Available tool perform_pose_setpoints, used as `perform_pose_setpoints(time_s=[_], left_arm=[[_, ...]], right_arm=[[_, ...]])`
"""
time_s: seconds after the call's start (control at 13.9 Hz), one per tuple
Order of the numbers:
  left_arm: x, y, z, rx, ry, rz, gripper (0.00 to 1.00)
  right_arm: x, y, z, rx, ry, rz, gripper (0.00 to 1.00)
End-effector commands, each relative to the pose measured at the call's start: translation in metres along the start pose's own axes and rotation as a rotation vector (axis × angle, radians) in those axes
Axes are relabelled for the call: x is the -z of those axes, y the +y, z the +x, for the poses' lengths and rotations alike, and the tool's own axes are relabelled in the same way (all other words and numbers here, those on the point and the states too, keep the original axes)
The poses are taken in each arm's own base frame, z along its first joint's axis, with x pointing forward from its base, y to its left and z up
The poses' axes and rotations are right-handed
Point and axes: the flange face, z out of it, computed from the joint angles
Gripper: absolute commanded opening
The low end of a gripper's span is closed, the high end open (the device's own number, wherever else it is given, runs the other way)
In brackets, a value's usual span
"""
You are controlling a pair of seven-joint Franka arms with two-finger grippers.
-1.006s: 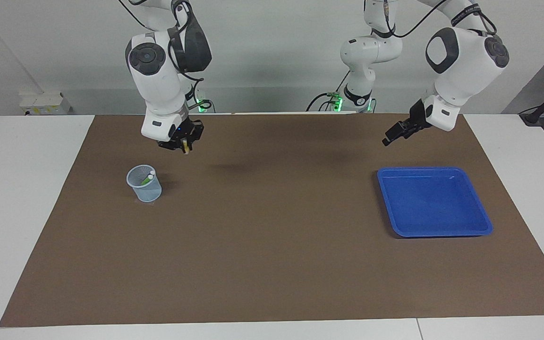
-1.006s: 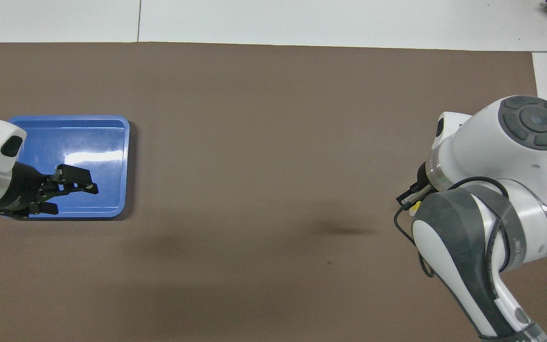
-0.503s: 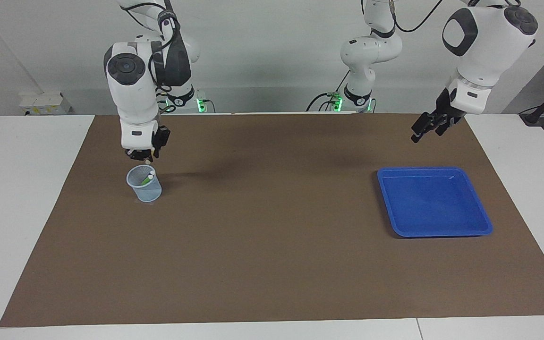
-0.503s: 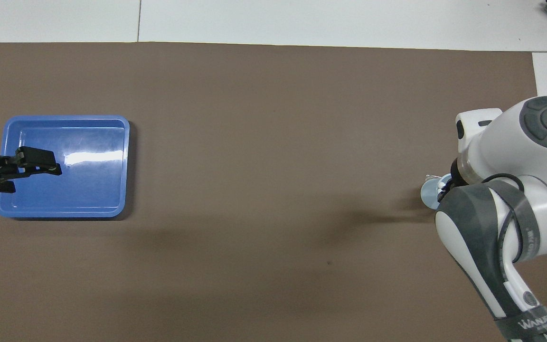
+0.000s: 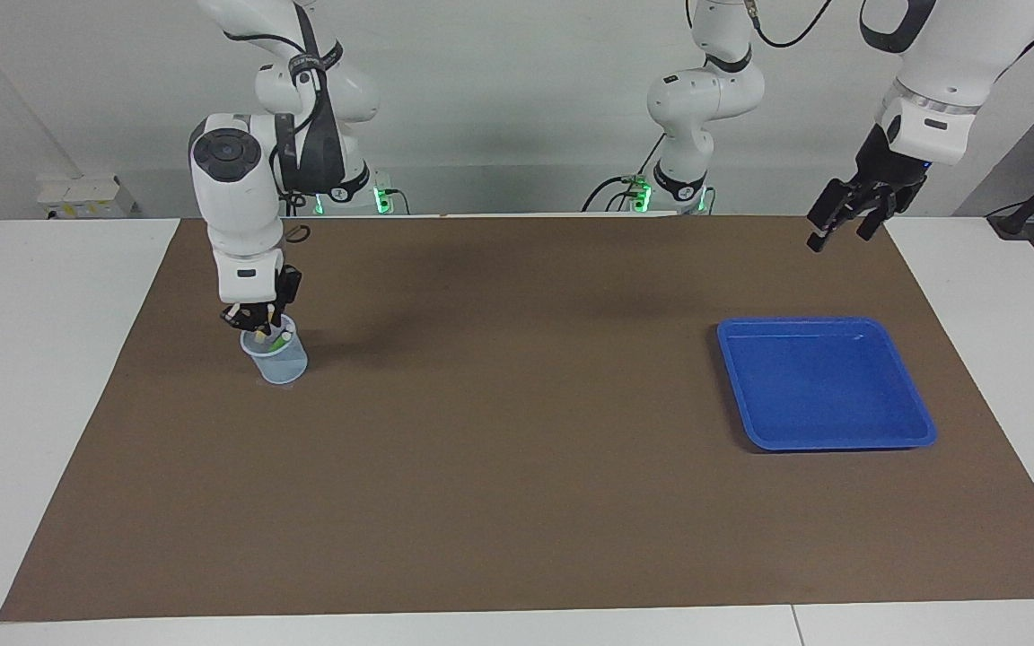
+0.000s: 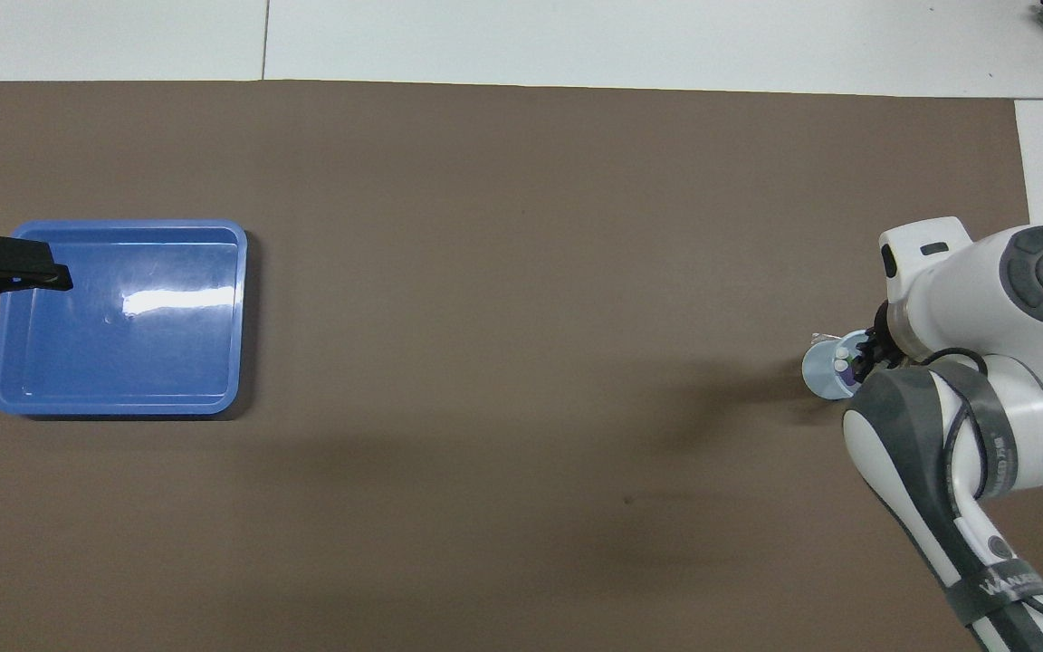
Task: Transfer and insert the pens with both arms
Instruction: 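Insert the yellow pen into the clear cup with the right gripper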
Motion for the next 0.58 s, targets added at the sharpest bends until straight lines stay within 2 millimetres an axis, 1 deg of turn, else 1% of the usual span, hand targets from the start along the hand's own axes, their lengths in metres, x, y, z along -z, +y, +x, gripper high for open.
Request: perform_pose_setpoints(time_s=[0.0,0.07,0.14,0.22,0.36,0.5], left_arm=[[0.022,0.010,0.001,-0.062,-0.005,0.089,1.00],[0.021,0.007,0.003,-0.065,-0.024,0.106,1.00],[0.025,0.007,0.004,-0.080,-0.024,0.111,1.00],[0.026,0.006,0.004,-0.107,-0.029,0.107,1.00],[0.023,0.008,0.000,-0.176,-0.044,0.106,1.00],[0.017,0.013,-0.003,-0.191,-0.055,0.107,1.00]], right_arm=[[0.002,-0.005,-0.008,0.021,-0.006,-0.028,0.60],[0.005,-0.003,-0.008,0.008,0.002,-0.026,1.00],[0.010,-0.002,-0.008,0.001,0.004,-0.027,1.00],[0.020,-0.002,-0.007,0.001,0.004,-0.031,1.00],[0.041,-0.002,-0.014,-0.019,-0.012,-0.017,1.00],[0.071,-0.004,-0.030,-0.063,0.001,-0.002,1.00]])
